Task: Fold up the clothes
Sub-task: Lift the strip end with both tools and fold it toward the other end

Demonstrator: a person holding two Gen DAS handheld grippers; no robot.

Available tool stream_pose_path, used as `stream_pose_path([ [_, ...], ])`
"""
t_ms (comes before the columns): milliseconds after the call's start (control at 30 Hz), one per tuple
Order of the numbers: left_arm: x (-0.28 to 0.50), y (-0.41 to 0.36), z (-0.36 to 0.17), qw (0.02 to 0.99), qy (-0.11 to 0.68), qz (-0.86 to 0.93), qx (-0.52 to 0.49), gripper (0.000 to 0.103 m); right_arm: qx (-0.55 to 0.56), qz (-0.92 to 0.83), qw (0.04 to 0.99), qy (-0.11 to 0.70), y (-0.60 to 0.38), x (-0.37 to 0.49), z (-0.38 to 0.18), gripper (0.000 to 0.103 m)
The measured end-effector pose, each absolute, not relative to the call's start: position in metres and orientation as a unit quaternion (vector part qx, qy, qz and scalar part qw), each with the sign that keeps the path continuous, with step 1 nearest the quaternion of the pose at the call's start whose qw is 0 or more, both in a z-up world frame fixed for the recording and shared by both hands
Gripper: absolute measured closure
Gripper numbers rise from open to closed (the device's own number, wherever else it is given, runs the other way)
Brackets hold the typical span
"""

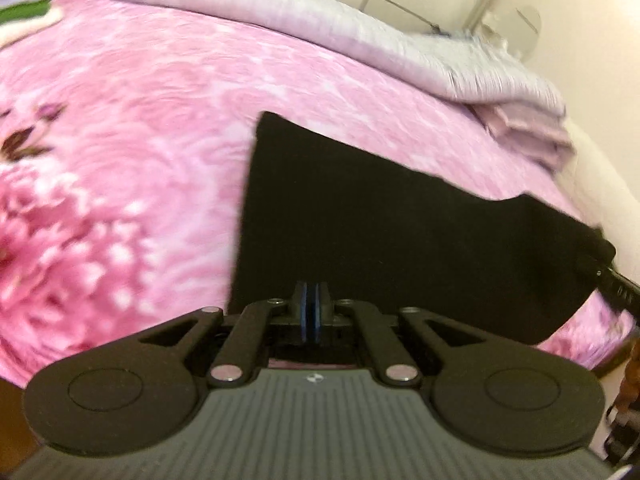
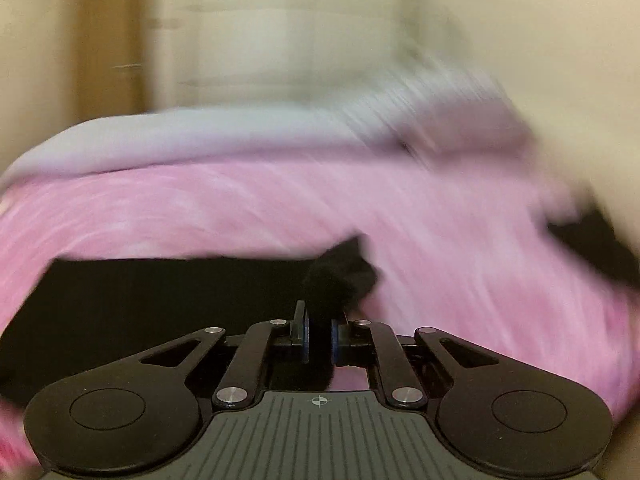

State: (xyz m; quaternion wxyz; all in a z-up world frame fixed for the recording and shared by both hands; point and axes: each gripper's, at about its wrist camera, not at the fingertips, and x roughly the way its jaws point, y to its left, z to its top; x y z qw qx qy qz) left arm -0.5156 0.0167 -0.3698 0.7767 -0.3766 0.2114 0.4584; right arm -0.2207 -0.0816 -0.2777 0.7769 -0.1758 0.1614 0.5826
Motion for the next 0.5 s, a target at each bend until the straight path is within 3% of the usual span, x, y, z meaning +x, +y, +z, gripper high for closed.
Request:
stream_pose_path([
  [133, -0.539, 0.017, -0.372, 0.766, 0.182, 0.459, -0.411, 0.103, -0.242, 0.671, 0.699, 0.052, -0.081, -0.293, -0.282, 0.095],
  [300, -0.551, 0.014, -0.376, 0.759, 0.159, 0.452, -0.441, 0.103, -0.333, 0.726, 0.599, 0.049, -0.073, -0.338, -0.324, 0.089],
  [367, -0.552, 0.014, -0.376, 0.759, 0.153, 0.446, -0.449, 0.103, -0.365, 0.733, 0.574, 0.034, -0.075, -0.348, -0.337, 0.076],
  [433, -0.548, 0.017, -0.376, 0.761, 0.147, 0.434, -0.459, 0.103, -0.387, 0.74, 0.549, 0.02, -0.078, -0.356, -0.347, 0.052],
  [500, -0.543, 0.02, -0.375, 0.763, 0.141, 0.423, -0.468, 0.103, -0.362, 0.758, 0.543, 0.018, -0.086, -0.352, -0.34, 0.049],
])
